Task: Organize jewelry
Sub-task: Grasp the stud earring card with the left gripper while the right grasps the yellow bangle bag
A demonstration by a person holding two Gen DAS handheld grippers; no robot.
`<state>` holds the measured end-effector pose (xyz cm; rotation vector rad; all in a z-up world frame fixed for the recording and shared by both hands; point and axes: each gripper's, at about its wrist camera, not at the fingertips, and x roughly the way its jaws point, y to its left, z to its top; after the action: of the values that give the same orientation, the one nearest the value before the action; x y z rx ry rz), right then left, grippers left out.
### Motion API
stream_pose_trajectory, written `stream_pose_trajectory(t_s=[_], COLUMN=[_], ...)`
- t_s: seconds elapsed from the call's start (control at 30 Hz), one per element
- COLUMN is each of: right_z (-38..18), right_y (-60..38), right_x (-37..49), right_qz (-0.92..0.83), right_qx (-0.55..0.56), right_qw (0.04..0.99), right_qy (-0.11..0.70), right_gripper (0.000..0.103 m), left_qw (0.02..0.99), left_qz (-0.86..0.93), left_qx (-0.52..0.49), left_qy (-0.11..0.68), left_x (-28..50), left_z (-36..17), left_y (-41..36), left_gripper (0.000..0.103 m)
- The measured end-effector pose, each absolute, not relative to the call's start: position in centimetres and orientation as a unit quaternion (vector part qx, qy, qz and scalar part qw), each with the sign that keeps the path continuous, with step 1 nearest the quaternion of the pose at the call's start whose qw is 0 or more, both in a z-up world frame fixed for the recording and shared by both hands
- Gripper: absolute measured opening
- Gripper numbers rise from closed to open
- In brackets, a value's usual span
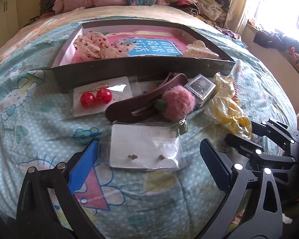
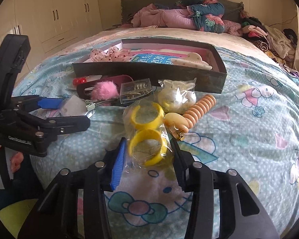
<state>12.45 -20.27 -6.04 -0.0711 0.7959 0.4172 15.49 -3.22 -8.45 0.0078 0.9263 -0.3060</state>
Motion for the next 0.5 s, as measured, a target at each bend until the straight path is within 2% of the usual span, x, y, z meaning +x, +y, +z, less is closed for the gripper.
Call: stream_pose_trajectory(t_s=[0.1,0.17,0.27,0.5], right_z=[-5.6,-5.3,-4.9,-3.7], right_y=[-20.7,-20.9,-20.9,-20.6], right_x=[11.9,11.6,11.1,10.3], right_qz=[0.208,0.214,0.221,0.236], right_qx=[-0.032,-0.030,-0.029,-0.032], right_qw=[0.901,0.901,0.901,0.901], right_qy=[0.380,0.377,0.372,0.362], right_gripper=[0.039,0.037,0.037,0.037], left_qw=[0.883,0.883,0.884,0.883], left_qz=[-0.139,-0.137,-0.135,-0.143], left_qx=[0.018,0.021,0.016,-0.002], left_qy=[0.448,0.449,0.447,0.447], left_x=[15.7,15.7,15.7,15.2], left_z=[-8.8,-8.8,-8.6,-8.1], left_y=[-3.7,-3.7,-3.3,-2.4], left_gripper=[0.091,0.079,0.068,0.066])
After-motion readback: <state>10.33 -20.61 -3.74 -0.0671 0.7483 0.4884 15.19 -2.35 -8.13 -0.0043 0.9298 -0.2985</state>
